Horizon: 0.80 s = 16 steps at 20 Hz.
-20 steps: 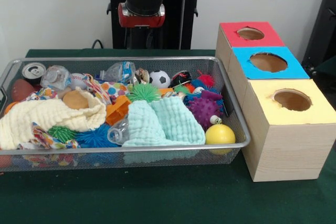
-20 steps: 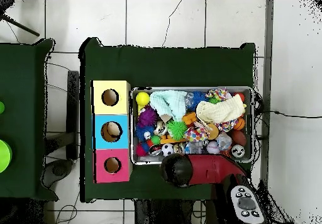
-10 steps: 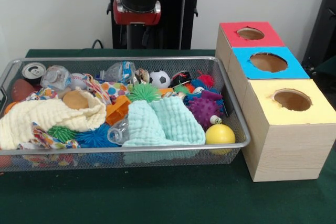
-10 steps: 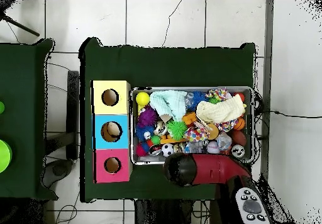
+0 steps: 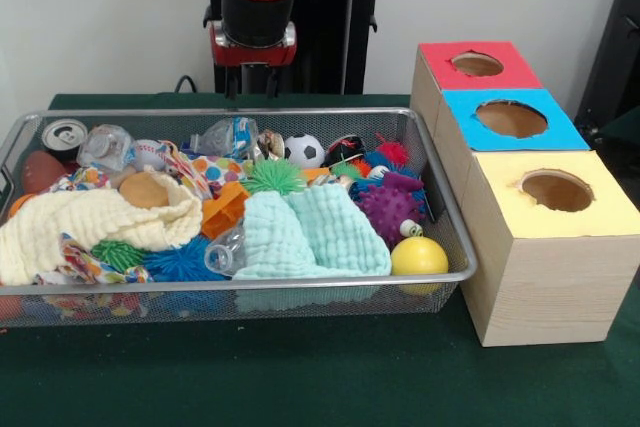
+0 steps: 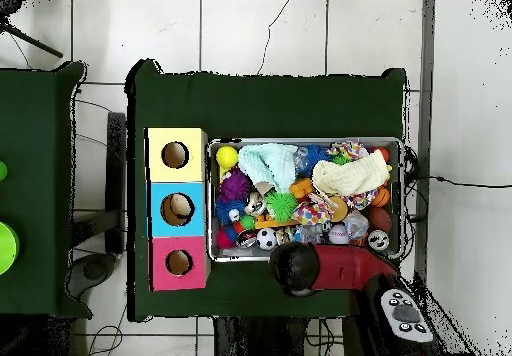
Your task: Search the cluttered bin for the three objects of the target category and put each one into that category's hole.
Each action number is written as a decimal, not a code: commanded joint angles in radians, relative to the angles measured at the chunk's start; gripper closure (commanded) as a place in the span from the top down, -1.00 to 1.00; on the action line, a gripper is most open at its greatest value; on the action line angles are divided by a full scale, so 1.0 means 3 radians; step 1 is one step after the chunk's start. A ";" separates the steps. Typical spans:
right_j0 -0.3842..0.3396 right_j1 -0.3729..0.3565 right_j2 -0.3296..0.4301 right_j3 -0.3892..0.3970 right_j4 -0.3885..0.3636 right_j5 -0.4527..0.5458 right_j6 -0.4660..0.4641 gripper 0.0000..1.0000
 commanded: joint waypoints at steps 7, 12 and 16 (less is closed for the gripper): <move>-0.0066 0.0279 0.0330 -0.0298 0.0196 -0.0210 0.0366 1.00; 0.0033 0.0177 0.0291 -0.0325 0.0229 -0.0037 0.0384 1.00; 0.0138 0.0109 0.0243 -0.0373 0.0256 0.0116 0.0404 1.00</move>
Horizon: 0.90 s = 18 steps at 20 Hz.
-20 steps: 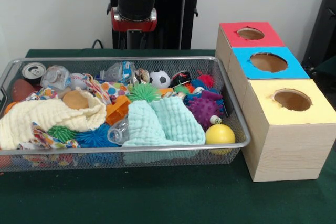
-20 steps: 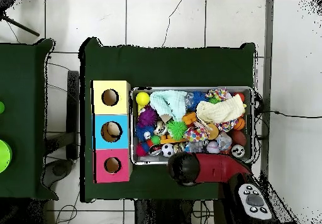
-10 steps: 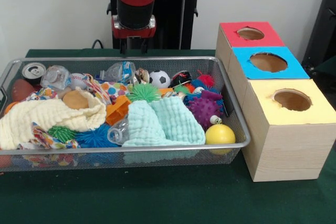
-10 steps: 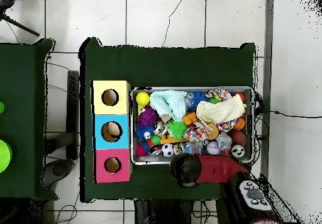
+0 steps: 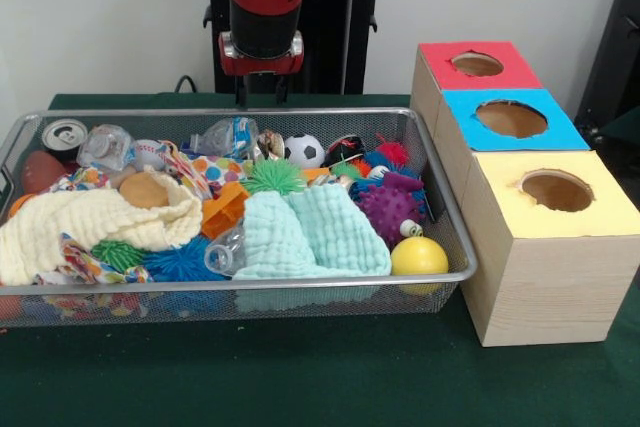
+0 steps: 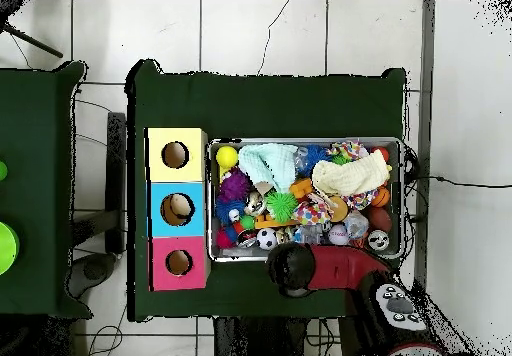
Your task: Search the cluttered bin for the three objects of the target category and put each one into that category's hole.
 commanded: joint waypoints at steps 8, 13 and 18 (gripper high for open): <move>0.0232 0.0005 0.0197 -0.0470 0.0296 0.0218 0.0408 1.00; 0.0298 0.0036 0.0192 -0.0573 0.0320 0.0303 0.0400 1.00; 0.0292 0.0085 0.0230 -0.0668 0.0317 0.0337 0.0346 1.00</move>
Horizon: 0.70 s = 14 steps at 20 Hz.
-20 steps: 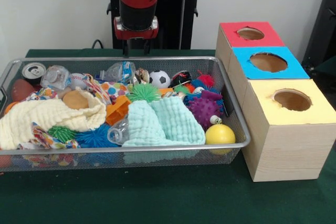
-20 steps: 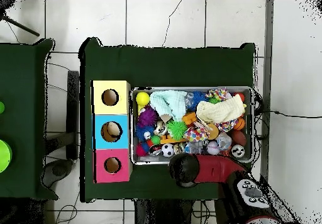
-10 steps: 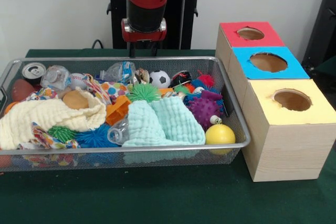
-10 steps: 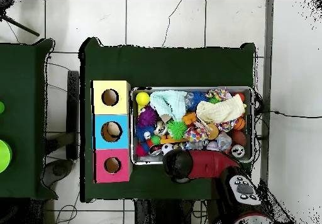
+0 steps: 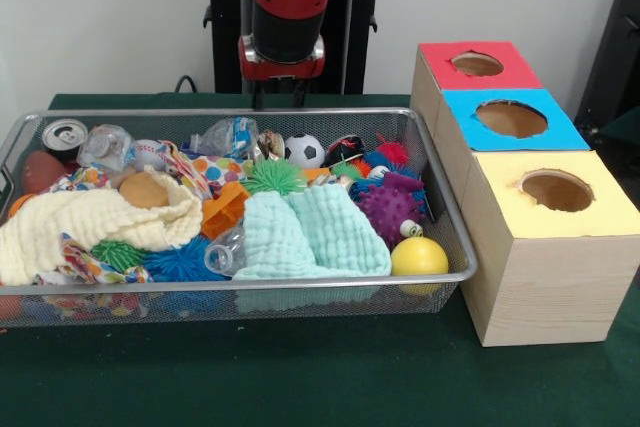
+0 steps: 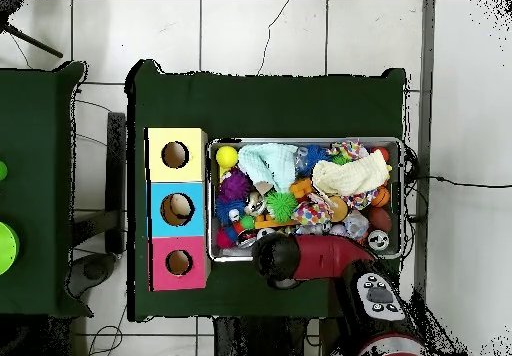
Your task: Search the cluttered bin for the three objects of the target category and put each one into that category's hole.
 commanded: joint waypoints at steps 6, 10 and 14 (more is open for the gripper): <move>0.0115 -0.0012 0.0199 -0.0639 0.0177 0.0418 0.0311 1.00; 0.0145 -0.0062 0.0196 -0.0664 0.0153 0.0517 0.0292 1.00; 0.0197 -0.0156 0.0164 -0.0680 0.0124 0.0608 0.0284 1.00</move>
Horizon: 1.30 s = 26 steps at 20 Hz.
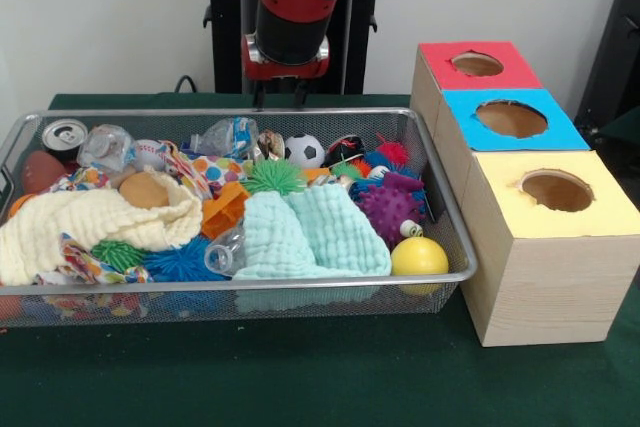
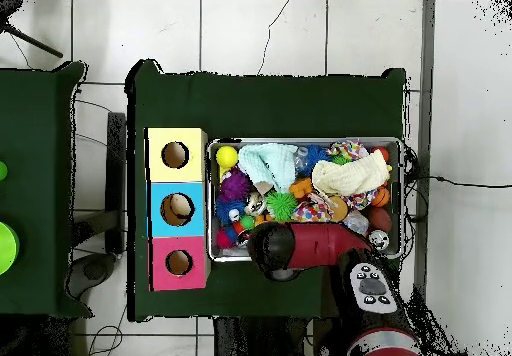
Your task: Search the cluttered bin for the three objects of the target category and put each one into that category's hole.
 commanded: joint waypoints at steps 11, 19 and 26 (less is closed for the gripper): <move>0.0089 -0.0259 0.0168 -0.0448 0.0096 0.0392 0.0146 1.00; -0.0051 0.0053 0.0324 -0.0578 0.0085 0.0178 0.0039 1.00; -0.0155 0.0153 0.0365 -0.0522 0.0012 -0.0167 0.0059 1.00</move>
